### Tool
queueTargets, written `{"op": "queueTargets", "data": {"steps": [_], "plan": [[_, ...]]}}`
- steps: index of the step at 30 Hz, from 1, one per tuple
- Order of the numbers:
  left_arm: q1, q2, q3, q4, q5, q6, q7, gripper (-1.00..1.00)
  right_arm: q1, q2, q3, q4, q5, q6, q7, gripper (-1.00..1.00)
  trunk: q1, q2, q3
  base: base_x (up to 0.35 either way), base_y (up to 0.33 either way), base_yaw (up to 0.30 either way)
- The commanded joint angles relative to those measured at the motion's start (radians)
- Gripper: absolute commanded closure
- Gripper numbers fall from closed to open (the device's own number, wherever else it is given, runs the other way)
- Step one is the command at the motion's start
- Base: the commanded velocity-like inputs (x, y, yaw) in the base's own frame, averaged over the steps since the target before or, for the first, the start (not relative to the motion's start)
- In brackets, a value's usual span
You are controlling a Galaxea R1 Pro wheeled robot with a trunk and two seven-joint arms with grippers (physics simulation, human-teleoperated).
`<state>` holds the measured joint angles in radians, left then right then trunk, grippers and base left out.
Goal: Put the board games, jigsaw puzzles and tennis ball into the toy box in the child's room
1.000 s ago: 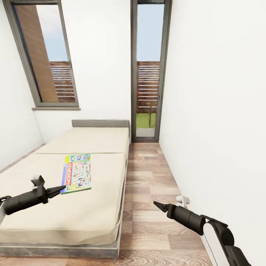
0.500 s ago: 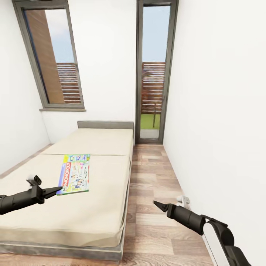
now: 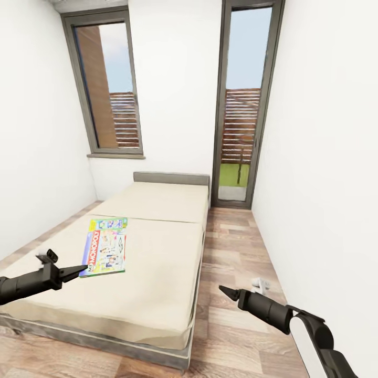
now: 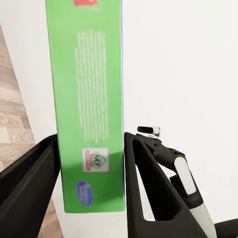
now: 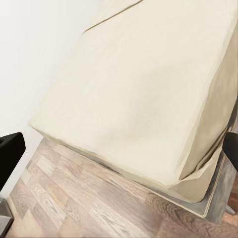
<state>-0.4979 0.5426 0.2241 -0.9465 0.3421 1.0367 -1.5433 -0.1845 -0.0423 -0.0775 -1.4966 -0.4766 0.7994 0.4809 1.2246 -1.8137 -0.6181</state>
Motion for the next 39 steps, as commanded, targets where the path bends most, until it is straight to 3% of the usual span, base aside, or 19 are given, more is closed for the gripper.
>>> {"op": "queueTargets", "data": {"steps": [1, 15, 24, 39], "plan": [[-0.001, 0.001, 0.000, 0.000, 0.000, 0.011, -0.003, 1.00, -0.001, 0.000, -0.002, -0.001, 0.000, 0.005, 0.003, -1.00, -0.004, 0.007, 0.002, -0.026, 0.000, 0.077], [-0.001, 0.002, -0.001, 0.000, 0.001, 0.011, -0.003, 1.00, 0.013, -0.004, 0.004, -0.053, 0.000, 0.016, 0.016, -1.00, -0.058, 0.105, 0.046, -0.001, 0.000, 0.004], [-0.001, 0.016, 0.000, 0.000, 0.002, 0.011, -0.004, 1.00, 0.016, 0.002, -0.008, -0.086, 0.001, 0.070, 0.099, -1.00, -0.092, 0.168, 0.074, 0.000, 0.000, 0.013], [-0.001, 0.019, 0.000, 0.000, 0.002, 0.011, -0.004, 1.00, 0.016, 0.004, -0.001, -0.087, 0.001, 0.066, 0.107, -1.00, -0.150, 0.273, 0.121, 0.000, 0.000, 0.257]]}}
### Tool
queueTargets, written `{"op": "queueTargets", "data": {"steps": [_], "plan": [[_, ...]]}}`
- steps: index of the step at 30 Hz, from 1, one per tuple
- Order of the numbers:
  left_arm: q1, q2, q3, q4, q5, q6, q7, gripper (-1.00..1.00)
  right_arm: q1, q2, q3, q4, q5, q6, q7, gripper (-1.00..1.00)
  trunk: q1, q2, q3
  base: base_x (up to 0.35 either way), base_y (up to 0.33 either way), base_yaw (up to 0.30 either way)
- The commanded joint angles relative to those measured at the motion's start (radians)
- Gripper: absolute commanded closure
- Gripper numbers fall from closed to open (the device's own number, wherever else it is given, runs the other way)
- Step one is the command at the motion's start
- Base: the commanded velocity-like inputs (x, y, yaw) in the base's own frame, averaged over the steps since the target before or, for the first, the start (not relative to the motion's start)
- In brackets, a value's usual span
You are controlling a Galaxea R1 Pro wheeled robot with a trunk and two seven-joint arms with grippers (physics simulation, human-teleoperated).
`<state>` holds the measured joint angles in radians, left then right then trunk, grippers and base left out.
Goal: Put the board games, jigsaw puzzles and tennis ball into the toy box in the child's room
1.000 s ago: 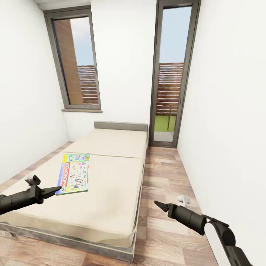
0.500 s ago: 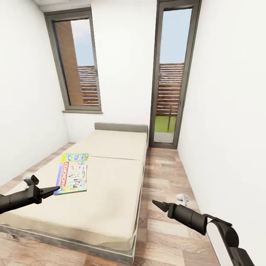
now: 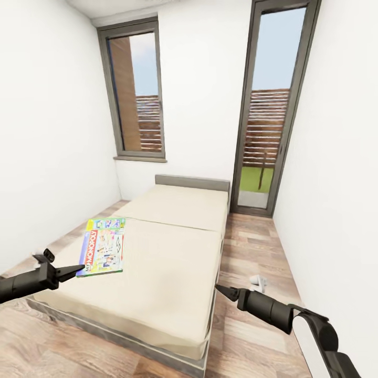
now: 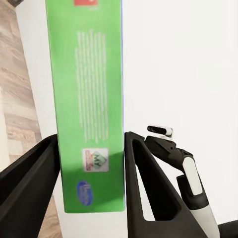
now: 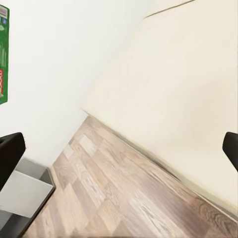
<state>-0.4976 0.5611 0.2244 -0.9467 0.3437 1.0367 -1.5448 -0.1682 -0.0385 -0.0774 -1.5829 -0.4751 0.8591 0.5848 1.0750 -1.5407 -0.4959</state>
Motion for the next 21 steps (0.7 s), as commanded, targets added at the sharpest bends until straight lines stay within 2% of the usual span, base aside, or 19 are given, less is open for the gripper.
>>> {"op": "queueTargets", "data": {"steps": [1, 21], "plan": [[-0.001, 0.000, 0.000, 0.000, 0.000, 0.011, -0.003, 1.00, -0.001, 0.000, 0.000, -0.001, 0.000, 0.006, 0.003, -1.00, -0.004, 0.007, 0.002, 0.000, 0.000, 0.291], [-0.001, 0.000, 0.005, 0.000, 0.000, 0.011, -0.003, 1.00, -0.001, 0.000, 0.002, 0.001, 0.000, 0.003, 0.003, -1.00, -0.081, 0.147, 0.065, 0.000, 0.000, 0.291]]}}
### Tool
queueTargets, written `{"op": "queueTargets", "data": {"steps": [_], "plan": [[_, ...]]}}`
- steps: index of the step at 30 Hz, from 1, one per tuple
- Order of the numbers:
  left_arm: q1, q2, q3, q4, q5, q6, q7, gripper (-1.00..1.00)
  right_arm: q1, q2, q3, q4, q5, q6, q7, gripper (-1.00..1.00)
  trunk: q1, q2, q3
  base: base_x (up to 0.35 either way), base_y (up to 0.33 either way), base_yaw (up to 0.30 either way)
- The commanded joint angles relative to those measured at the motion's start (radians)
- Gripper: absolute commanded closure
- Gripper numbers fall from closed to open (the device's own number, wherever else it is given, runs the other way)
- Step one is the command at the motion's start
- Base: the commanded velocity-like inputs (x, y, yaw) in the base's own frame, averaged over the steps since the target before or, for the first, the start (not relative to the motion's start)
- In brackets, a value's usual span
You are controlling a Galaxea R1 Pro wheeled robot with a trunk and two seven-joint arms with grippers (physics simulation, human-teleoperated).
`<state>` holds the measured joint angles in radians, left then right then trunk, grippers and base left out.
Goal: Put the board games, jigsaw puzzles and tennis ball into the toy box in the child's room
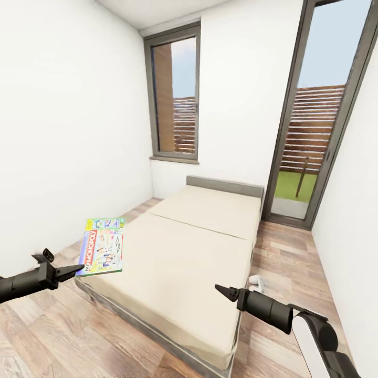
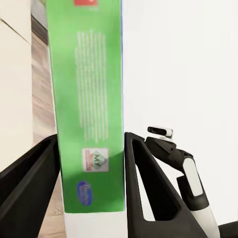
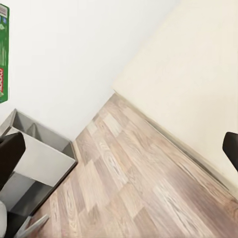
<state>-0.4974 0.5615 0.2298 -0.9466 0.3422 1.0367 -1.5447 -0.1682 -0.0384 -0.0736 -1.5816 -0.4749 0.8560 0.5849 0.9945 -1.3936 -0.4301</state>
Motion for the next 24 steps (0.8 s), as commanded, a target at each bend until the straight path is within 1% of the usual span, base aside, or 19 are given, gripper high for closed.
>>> {"op": "queueTargets", "data": {"steps": [1, 13, 17, 24], "plan": [[-0.001, 0.000, 0.000, 0.000, 0.001, 0.011, -0.003, 1.00, -0.001, 0.000, -0.002, -0.001, -0.001, 0.006, 0.003, -1.00, -0.004, 0.007, 0.002, 0.000, 0.000, 0.291], [-0.001, 0.000, 0.000, 0.001, 0.008, 0.011, -0.004, 1.00, -0.001, 0.001, 0.001, 0.000, 0.000, 0.006, 0.002, -1.00, -0.050, 0.091, 0.040, 0.000, 0.000, 0.291], [-0.001, 0.000, -0.001, 0.001, 0.006, 0.011, -0.026, 1.00, -0.001, 0.002, 0.001, 0.000, 0.000, 0.006, 0.002, -1.00, -0.065, 0.119, 0.052, 0.000, 0.000, 0.291], [-0.001, 0.000, -0.002, 0.001, 0.000, 0.011, -0.026, 1.00, -0.001, 0.002, 0.003, 0.000, 0.001, 0.006, 0.001, -1.00, -0.092, 0.168, 0.074, 0.000, 0.000, 0.291]]}}
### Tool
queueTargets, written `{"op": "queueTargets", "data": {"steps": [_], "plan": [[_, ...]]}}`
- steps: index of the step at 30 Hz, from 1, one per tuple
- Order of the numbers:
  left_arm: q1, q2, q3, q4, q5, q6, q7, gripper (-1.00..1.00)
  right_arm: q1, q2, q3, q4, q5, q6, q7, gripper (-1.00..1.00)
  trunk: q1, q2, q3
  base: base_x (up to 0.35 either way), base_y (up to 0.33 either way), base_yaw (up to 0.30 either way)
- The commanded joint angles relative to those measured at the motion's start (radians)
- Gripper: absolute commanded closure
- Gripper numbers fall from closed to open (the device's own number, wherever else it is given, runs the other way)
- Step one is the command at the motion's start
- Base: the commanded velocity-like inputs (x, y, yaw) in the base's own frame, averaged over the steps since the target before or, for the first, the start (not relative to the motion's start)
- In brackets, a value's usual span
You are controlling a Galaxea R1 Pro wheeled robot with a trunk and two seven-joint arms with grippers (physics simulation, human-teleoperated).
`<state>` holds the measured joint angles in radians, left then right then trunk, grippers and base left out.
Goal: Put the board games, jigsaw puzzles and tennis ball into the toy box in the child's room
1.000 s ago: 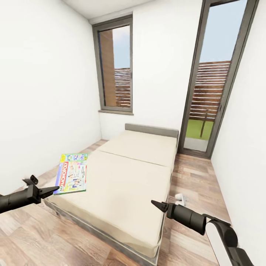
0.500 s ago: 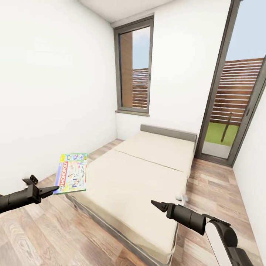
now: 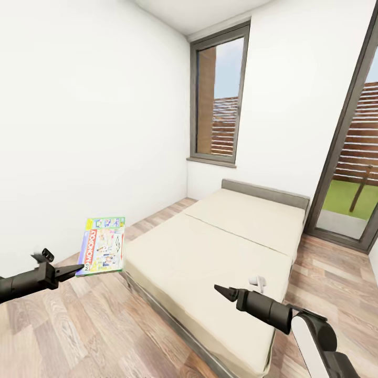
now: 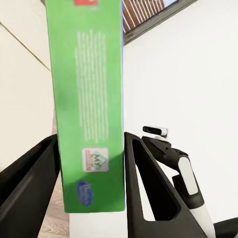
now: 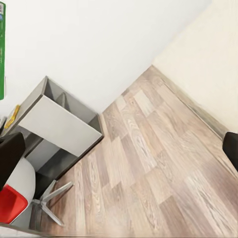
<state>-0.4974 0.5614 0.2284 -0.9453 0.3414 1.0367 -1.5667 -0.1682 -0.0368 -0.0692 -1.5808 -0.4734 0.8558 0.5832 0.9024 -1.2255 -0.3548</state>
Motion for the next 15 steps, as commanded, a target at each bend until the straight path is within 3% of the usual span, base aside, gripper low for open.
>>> {"op": "queueTargets", "data": {"steps": [1, 15], "plan": [[-0.001, 0.000, -0.001, 0.000, 0.001, 0.011, -0.004, 1.00, -0.001, 0.000, -0.001, -0.001, -0.001, 0.006, 0.002, -1.00, -0.004, 0.006, 0.002, 0.000, 0.000, 0.291], [-0.001, 0.000, 0.000, 0.000, 0.001, 0.011, -0.004, 1.00, -0.001, 0.000, -0.001, 0.001, 0.006, 0.005, -0.002, -1.00, -0.058, 0.104, 0.046, 0.000, 0.000, 0.291]]}}
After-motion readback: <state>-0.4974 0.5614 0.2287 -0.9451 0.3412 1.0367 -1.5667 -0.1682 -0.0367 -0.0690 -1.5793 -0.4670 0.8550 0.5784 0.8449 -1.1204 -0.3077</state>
